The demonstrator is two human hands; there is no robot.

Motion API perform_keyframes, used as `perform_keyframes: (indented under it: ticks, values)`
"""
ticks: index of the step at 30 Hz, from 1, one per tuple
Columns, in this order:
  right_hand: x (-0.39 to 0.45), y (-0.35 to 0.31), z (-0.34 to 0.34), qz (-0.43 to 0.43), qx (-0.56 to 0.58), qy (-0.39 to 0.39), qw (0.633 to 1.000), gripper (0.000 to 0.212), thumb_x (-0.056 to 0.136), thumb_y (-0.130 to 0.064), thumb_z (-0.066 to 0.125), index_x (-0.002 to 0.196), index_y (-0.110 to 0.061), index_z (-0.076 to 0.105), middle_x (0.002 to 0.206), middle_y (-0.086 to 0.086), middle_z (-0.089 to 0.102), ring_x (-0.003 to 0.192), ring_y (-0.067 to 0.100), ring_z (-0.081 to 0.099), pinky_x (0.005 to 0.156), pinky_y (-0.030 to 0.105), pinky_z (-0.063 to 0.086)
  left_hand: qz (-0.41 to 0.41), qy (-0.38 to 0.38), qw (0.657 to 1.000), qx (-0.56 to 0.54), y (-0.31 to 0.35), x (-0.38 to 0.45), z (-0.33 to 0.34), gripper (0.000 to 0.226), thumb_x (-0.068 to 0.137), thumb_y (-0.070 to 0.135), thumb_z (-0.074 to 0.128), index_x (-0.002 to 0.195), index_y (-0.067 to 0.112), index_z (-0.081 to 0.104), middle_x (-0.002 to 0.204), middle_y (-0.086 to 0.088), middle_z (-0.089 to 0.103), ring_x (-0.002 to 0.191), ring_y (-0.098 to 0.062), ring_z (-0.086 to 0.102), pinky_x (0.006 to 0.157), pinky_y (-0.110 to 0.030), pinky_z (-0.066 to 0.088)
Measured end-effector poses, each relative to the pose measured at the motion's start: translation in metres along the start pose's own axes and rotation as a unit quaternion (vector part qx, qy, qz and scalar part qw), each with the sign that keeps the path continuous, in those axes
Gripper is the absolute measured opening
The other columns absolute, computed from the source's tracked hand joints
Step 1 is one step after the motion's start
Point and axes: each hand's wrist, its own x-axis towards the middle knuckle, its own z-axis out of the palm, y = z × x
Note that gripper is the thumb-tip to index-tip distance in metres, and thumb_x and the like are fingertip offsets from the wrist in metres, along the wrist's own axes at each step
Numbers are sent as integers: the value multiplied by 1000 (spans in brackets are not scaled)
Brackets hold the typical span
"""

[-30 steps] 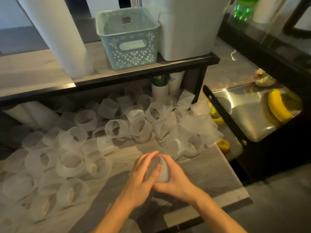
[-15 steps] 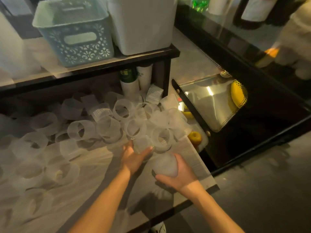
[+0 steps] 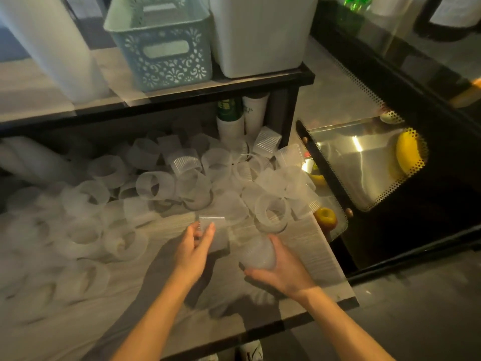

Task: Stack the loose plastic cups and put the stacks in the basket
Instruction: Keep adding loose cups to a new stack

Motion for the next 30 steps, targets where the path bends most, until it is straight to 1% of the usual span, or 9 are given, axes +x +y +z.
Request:
perform_keyframes:
  ticks: [3,6,10,13,17,20,22,27,30]
  values:
    - [6,-4,5,-14,-13,-23,1000,84,63,-65,82,131,-48,36,123,-23,50,114,0,51,89,26,49,15,-2,1000,-6,7,-9,-16,56,97,41,54,144,13,42,124,5,50,109,-7,46,91,-20,32]
    - [7,-15,11,-25,-16,-40,999,85,62,-60,84,130,-48,35,122,-23,48,110,0,50,80,18,43,53,-10,999,5,12,-20,-27,66,86,54,54,142,20,44,128,12,48,107,-1,52,85,-15,36]
    - [9,-30,15,-65,-33,-44,996,86,58,-56,85,130,-46,39,123,-20,52,109,0,53,88,30,51,109,-37,993,35,15,-33,-33,54,80,72,57,124,42,49,120,19,55,104,11,54,87,-10,41]
    - [9,-38,18,-89,-30,-71,993,82,59,-54,87,126,-48,41,123,-20,54,109,-1,56,89,32,54,170,-68,975,129,17,-43,-34,72,79,75,43,138,33,45,123,16,50,110,6,50,95,-19,41]
    - [5,-38,22,-105,-18,-78,991,84,59,-58,86,129,-43,42,122,-20,53,110,0,55,90,37,54,188,-76,965,168,15,-43,-41,78,80,73,37,144,27,41,124,13,47,109,1,49,98,-25,41]
    - [1,-36,20,-113,-32,-78,990,82,62,-60,84,128,-47,37,122,-25,49,111,-4,51,92,30,51,180,-118,965,147,16,-45,-42,75,80,75,40,142,33,40,121,17,46,111,11,45,92,-7,36]
    - [-2,-36,17,-112,-35,-68,991,82,62,-60,84,128,-48,37,123,-26,48,112,-5,50,93,27,50,169,-141,966,134,20,-47,-40,72,81,76,41,142,38,34,124,22,43,115,17,40,90,-3,32]
    - [-11,-37,19,-108,8,-54,993,82,64,-58,85,132,-45,41,125,-25,51,113,-3,54,94,33,53,164,-138,971,104,31,-40,-27,79,73,77,45,139,33,45,121,24,48,115,10,47,98,-18,41]
    - [-11,-35,17,-111,42,-19,993,80,68,-53,85,136,-42,43,130,-23,54,119,-2,54,98,35,52,181,-192,955,133,34,-48,-12,89,76,81,37,148,30,32,130,20,41,126,5,39,111,-26,34]
